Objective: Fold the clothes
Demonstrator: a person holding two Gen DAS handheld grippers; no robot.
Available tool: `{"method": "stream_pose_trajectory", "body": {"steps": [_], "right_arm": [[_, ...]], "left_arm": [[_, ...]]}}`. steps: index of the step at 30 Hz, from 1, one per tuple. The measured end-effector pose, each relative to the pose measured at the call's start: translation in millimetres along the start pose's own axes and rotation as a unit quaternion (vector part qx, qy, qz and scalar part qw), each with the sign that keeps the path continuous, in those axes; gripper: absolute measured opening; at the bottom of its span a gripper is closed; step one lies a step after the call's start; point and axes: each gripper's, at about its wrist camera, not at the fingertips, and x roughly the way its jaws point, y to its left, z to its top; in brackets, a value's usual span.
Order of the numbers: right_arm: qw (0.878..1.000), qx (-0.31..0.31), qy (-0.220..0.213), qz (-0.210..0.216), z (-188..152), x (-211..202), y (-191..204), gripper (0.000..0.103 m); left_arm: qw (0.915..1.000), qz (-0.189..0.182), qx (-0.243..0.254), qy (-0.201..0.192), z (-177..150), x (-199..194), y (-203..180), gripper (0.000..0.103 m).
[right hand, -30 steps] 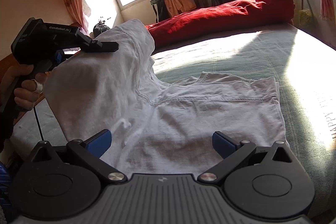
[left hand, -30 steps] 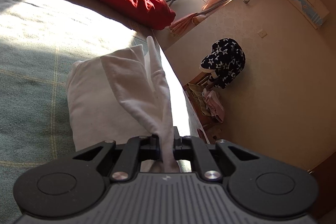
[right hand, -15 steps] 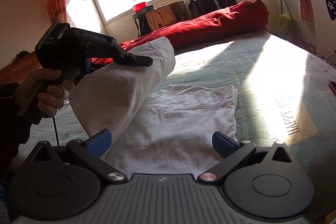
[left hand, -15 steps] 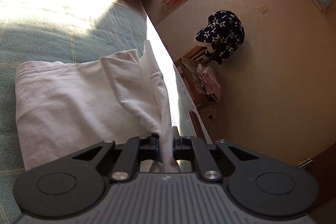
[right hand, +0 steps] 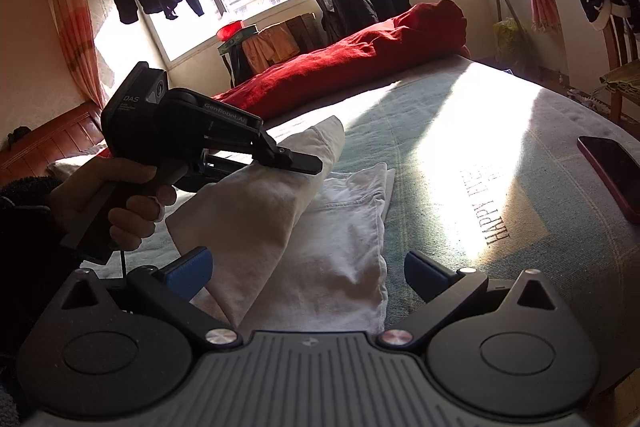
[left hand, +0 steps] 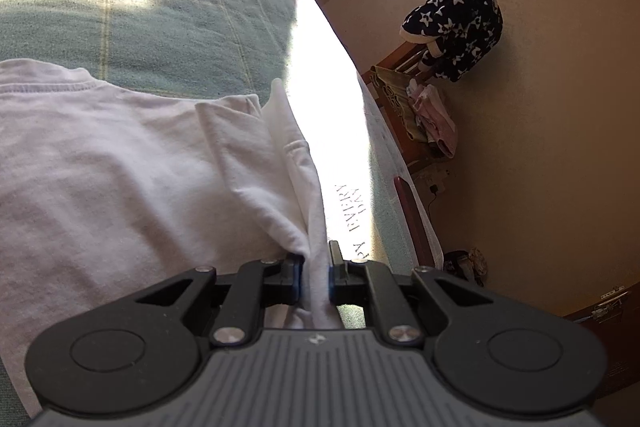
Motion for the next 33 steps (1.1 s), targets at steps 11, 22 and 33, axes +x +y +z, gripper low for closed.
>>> {"method": "stream_pose_trajectory", "body": {"steps": [11, 22, 33], "right_arm": [[1.000, 0.008, 0.008, -0.004, -3, 4, -5, 0.103], [1.000, -0.005, 0.012, -0.011, -4, 3, -1, 0.103], [1.000, -0.005, 0.014, -0.006, -5, 6, 6, 0.103]], "left_arm": [[0.9998, 0.012, -0.007, 0.017, 3, 27, -1, 0.036], [0.9994, 0.005, 0.034, -0.002, 0, 5, -14, 0.045], [0.9849, 0.086, 0.145, -0.039, -49, -65, 14, 0.047]]}}
